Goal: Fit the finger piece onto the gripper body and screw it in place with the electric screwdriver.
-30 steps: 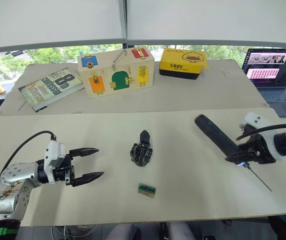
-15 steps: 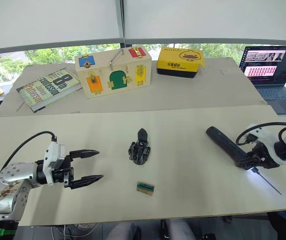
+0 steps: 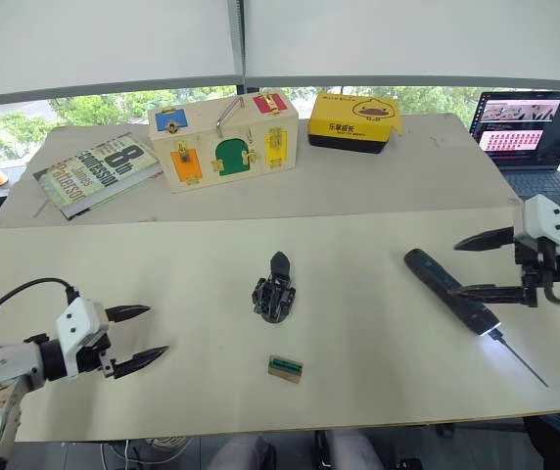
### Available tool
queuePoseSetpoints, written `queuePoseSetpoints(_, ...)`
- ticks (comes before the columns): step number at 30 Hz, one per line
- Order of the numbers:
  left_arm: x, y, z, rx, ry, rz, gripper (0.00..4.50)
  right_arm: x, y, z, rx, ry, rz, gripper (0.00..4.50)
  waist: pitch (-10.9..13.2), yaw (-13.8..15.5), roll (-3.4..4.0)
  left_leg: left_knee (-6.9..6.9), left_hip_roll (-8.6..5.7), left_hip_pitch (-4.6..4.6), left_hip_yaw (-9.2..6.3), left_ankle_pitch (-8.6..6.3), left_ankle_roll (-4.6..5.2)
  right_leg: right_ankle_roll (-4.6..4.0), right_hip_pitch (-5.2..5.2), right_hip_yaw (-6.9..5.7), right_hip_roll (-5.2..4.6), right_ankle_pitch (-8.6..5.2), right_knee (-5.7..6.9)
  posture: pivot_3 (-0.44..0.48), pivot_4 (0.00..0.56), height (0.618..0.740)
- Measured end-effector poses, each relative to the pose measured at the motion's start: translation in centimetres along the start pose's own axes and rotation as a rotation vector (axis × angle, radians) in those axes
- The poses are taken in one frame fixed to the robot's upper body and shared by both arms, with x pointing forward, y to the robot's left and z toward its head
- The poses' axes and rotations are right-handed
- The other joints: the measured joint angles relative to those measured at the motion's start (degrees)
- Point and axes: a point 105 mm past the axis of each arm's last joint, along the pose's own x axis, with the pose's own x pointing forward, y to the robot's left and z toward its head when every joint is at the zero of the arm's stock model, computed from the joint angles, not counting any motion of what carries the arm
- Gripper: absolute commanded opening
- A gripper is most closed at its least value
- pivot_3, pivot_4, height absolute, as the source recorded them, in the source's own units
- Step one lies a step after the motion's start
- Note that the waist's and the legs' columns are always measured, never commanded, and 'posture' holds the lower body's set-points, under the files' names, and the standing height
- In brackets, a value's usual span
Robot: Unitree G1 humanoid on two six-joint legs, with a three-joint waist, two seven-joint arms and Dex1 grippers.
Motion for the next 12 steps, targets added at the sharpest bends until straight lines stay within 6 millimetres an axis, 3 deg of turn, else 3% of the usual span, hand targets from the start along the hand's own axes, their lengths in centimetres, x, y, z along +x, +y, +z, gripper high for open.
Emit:
queuePoseSetpoints(6,-1.8,-0.1,-1.4,0.023,0.042,0.080,4.50,3.4,4.8,1.9,-0.103,-0.218,0.154,4.45,0.0,0.5,-0.07,-0.02,0.03,0.34,-0.05,-0.05,0.07,0.01,0.40,-0.02,0.01,0.00,-0.04,0.000,0.150,0.740)
queuePoseSetpoints(12,-1.9,-0.7,-1.3,0.039,0.027,0.124,4.50,4.7,6.1,0.9,-0.131,-0.257,0.150,4.45,0.0,0.6,-0.20,0.01,-0.04,0.46,-0.04,-0.18,-0.04,0.16,0.55,0.02,0.01,0.09,-0.10,0.000,0.150,0.740)
